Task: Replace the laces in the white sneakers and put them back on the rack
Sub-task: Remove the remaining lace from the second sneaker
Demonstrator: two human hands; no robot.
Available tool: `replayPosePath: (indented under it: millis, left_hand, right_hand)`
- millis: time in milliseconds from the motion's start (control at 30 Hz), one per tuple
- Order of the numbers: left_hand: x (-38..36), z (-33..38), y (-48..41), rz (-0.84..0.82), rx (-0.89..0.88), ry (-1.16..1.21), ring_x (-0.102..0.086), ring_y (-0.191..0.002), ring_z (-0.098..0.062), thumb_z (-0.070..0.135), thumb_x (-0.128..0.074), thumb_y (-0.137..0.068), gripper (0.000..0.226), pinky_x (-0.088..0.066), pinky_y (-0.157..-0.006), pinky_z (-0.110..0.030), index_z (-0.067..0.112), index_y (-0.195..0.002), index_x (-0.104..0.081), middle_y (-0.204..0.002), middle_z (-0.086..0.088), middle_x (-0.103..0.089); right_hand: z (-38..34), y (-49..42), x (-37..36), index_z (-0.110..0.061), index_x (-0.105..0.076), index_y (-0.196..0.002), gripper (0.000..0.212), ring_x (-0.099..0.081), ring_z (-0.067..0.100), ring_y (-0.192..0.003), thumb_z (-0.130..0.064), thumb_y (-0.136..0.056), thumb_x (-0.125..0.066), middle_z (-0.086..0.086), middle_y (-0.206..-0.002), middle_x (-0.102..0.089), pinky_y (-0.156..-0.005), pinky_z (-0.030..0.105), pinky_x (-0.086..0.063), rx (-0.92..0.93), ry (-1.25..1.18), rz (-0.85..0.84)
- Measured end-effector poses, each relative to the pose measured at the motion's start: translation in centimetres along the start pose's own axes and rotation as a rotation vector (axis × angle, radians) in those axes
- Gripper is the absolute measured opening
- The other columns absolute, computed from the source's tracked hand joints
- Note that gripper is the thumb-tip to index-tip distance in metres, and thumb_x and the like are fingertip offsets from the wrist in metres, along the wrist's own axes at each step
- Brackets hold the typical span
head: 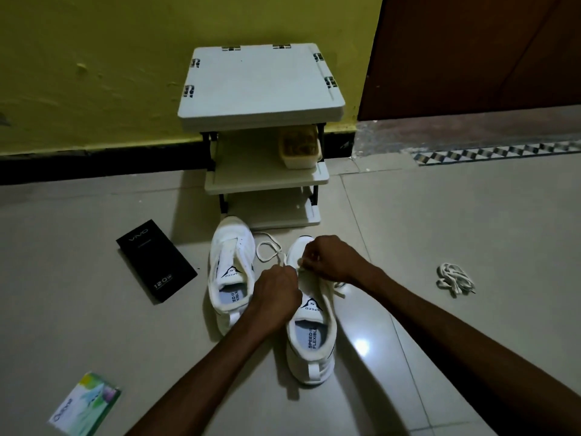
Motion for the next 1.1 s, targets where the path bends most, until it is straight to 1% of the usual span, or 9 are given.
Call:
replayPosePath:
  millis: [233,400,500,567,633,800,867,1000,1100]
  left_hand:
    - [0.2,0.0,0.0,-0.028,0.000,0.041,-0.060,-0.104,-0.032,0.017,-0.059,-0.087,0.020,-0.039,-0.076,-0.031,0.003,-0.102,-0.062,-0.111,-0.018,-0.064]
    - [0.6,0.1,0.3,-0.009,0.003,0.049,-0.059,-0.106,-0.030,0.018,-0.058,-0.091,0.022,-0.040,-0.078,-0.029,0.004,-0.106,-0.062,-0.113,-0.015,-0.063]
    - [0.2,0.2,0.7,-0.007,-0.003,0.016,-0.059,-0.109,-0.031,0.014,-0.057,-0.091,0.020,-0.043,-0.083,-0.030,0.004,-0.108,-0.061,-0.116,-0.017,-0.062]
    - [0.1,0.0,0.9,0.002,0.012,-0.008,-0.060,-0.110,-0.030,0.012,-0.055,-0.092,0.021,-0.045,-0.085,-0.031,0.005,-0.110,-0.060,-0.118,-0.016,-0.062]
    - [-0.1,-0.3,1.0,0.005,0.021,-0.013,-0.060,-0.110,-0.029,0.012,-0.053,-0.092,0.020,-0.045,-0.084,-0.030,0.005,-0.110,-0.060,-0.118,-0.015,-0.062]
    - [0.4,-1.0,0.4,0.001,0.040,-0.019,-0.059,-0.107,-0.033,0.011,-0.052,-0.091,0.019,-0.045,-0.083,-0.034,0.004,-0.108,-0.058,-0.115,-0.018,-0.062]
    - [0.6,-1.4,0.2,-0.024,0.070,-0.007,-0.058,-0.109,-0.034,0.011,-0.053,-0.091,0.020,-0.045,-0.085,-0.035,0.003,-0.108,-0.058,-0.117,-0.018,-0.060]
    - [0.5,-1.8,0.2,-0.033,0.084,0.037,-0.057,-0.109,-0.034,0.014,-0.055,-0.090,0.021,-0.044,-0.084,-0.034,0.003,-0.108,-0.059,-0.117,-0.018,-0.060]
    - [0.5,-1.9,0.2,-0.024,0.077,0.066,-0.058,-0.108,-0.033,0.017,-0.056,-0.090,0.022,-0.044,-0.083,-0.034,0.003,-0.107,-0.059,-0.116,-0.018,-0.060]
  right_hand:
    - [-0.8,-0.1,-0.9,-0.008,-0.070,-0.096,0.020,-0.064,0.030,-0.089,-0.026,-0.090,-0.061,0.013,-0.100,-0.067,-0.066,0.027,-0.039,-0.018,0.257,0.019]
    - [-2.5,-0.2,-1.1,-0.004,-0.060,-0.114,0.033,-0.051,0.031,-0.114,-0.026,-0.090,-0.061,0.014,-0.120,-0.060,-0.083,0.037,-0.044,0.132,0.504,-0.067]
    - [-2.5,-1.0,1.7,-0.003,-0.059,-0.114,0.030,-0.054,0.031,-0.112,-0.022,-0.091,-0.058,0.015,-0.116,-0.061,-0.088,0.038,-0.047,0.095,0.464,-0.036]
    - [-3.0,-1.4,5.9,0.000,-0.061,-0.105,0.020,-0.059,0.024,-0.098,-0.013,-0.094,-0.051,0.015,-0.103,-0.063,-0.080,0.032,-0.047,0.054,0.159,0.073]
    - [-2.8,-1.3,10.4,0.000,-0.059,-0.102,0.023,-0.054,0.018,-0.088,-0.014,-0.101,-0.042,0.011,-0.097,-0.058,-0.072,0.027,-0.042,-0.054,-0.416,0.152]
    - [-2.6,-0.1,12.9,-0.009,-0.055,-0.086,0.021,-0.051,0.025,-0.092,-0.014,-0.099,-0.039,0.013,-0.097,-0.052,-0.088,0.038,-0.048,-0.125,-1.255,0.269]
    - [-1.2,-0.1,9.9,-0.009,-0.058,-0.088,0.021,-0.054,0.021,-0.086,-0.012,-0.098,-0.040,0.011,-0.094,-0.056,-0.078,0.033,-0.047,-0.190,-1.076,0.276]
    - [1.0,-0.8,3.1,-0.007,-0.070,-0.098,0.018,-0.064,0.025,-0.094,-0.015,-0.094,-0.055,0.010,-0.102,-0.069,-0.081,0.036,-0.052,-0.193,-0.085,0.069]
    - [0.4,-0.8,0.5,-0.011,-0.070,-0.097,0.014,-0.065,0.027,-0.096,-0.010,-0.086,-0.061,0.010,-0.102,-0.069,-0.079,0.037,-0.054,-0.095,-0.001,0.023]
Point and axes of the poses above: each hand's wrist, its own y-axis away from the middle knuckle, its own x-axis out of the back of the hand, z = x × y, the point moved 10 cm from there along -y, towards the middle knuckle
